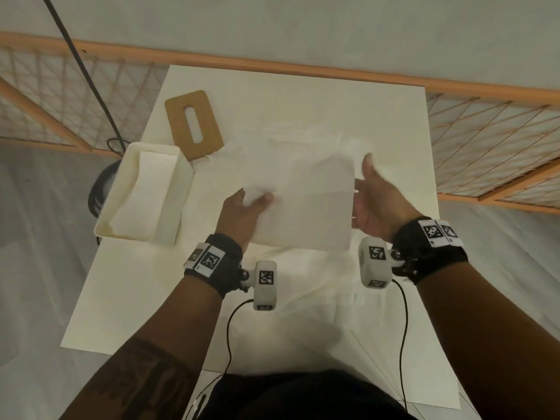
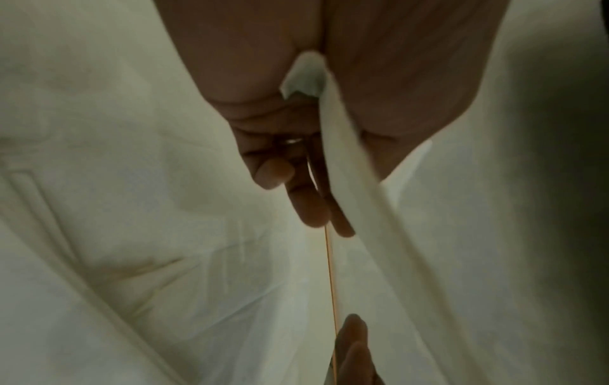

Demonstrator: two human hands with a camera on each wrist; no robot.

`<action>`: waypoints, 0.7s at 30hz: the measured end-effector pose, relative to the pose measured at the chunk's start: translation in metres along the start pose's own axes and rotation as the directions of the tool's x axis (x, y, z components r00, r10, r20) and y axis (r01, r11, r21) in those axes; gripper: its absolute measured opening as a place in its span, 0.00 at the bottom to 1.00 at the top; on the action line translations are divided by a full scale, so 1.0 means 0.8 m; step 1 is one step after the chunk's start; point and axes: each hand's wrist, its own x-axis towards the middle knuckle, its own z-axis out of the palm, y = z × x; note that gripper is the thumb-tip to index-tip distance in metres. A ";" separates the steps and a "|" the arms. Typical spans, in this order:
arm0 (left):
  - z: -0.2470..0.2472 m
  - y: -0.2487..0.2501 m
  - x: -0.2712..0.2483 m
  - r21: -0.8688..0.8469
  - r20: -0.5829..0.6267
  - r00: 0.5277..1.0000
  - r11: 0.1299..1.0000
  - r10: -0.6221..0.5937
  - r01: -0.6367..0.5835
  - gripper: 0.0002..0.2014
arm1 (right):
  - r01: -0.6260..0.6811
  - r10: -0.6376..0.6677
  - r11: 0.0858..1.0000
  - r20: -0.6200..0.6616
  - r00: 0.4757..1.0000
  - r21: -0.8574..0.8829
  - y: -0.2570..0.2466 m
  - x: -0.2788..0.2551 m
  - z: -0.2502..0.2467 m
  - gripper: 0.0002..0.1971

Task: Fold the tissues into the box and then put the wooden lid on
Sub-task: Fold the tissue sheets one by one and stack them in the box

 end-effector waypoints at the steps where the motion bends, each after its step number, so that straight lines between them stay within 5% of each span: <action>1: 0.000 -0.001 -0.003 0.006 -0.020 1.000 1.000 0.013 -0.013 0.25 | 0.019 -0.019 0.998 -0.002 1.000 -0.058 0.009 0.000 0.002 0.40; 5: 0.002 -0.002 -0.010 -0.034 -0.031 0.999 0.999 0.016 -0.017 0.11 | 0.122 -0.133 0.982 -0.062 0.989 -0.146 0.027 0.006 0.008 0.23; 12: -0.015 -0.008 -0.007 -0.029 -0.003 0.996 0.995 0.091 -0.091 0.14 | 0.147 -0.193 0.953 -0.159 0.968 -0.263 0.019 0.001 -0.002 0.15; 16: -0.025 -0.019 -0.008 -0.020 0.094 0.995 1.000 0.017 -0.015 0.14 | 0.107 -0.175 0.886 -0.112 0.978 -0.450 0.011 -0.008 -0.009 0.08; 21: -0.025 -0.026 -0.017 -0.056 0.171 0.979 0.991 -0.110 0.122 0.15 | 0.039 -0.084 0.919 -0.098 0.992 -0.393 0.010 -0.018 -0.009 0.16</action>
